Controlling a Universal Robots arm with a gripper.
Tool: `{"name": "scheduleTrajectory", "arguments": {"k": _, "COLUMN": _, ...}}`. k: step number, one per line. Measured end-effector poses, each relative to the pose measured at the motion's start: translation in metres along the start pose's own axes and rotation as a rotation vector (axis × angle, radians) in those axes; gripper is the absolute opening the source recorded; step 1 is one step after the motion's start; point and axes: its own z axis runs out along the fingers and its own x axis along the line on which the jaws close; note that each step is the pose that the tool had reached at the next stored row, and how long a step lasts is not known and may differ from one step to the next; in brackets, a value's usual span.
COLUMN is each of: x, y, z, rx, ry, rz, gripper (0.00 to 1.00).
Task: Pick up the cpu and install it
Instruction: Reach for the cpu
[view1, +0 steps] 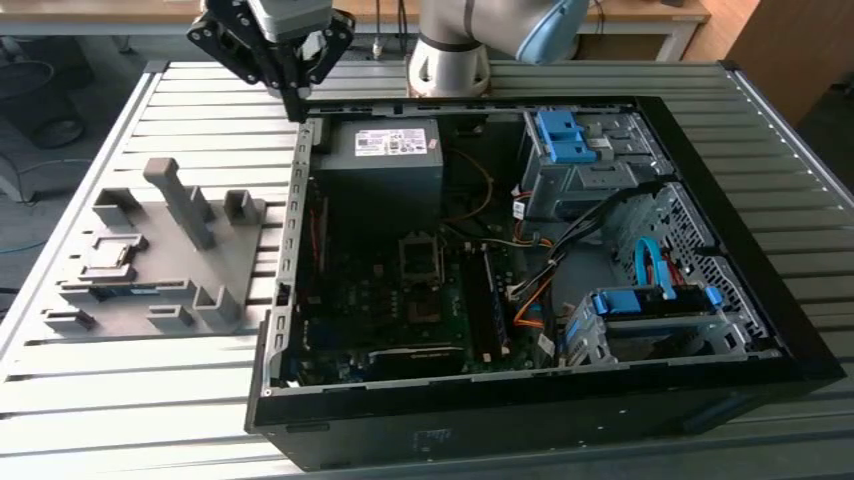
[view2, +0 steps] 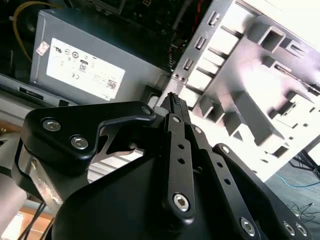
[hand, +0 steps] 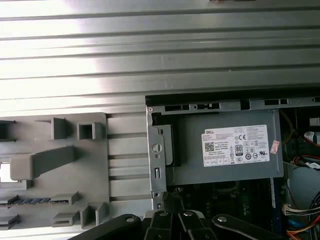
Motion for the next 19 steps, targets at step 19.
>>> {"name": "scheduleTrajectory", "arguments": {"k": 19, "x": 0.0503, "y": -0.0038, "z": -0.0017, "rx": -0.0001, "ry": -0.0008, "rz": 0.000, "gripper": 0.10}}
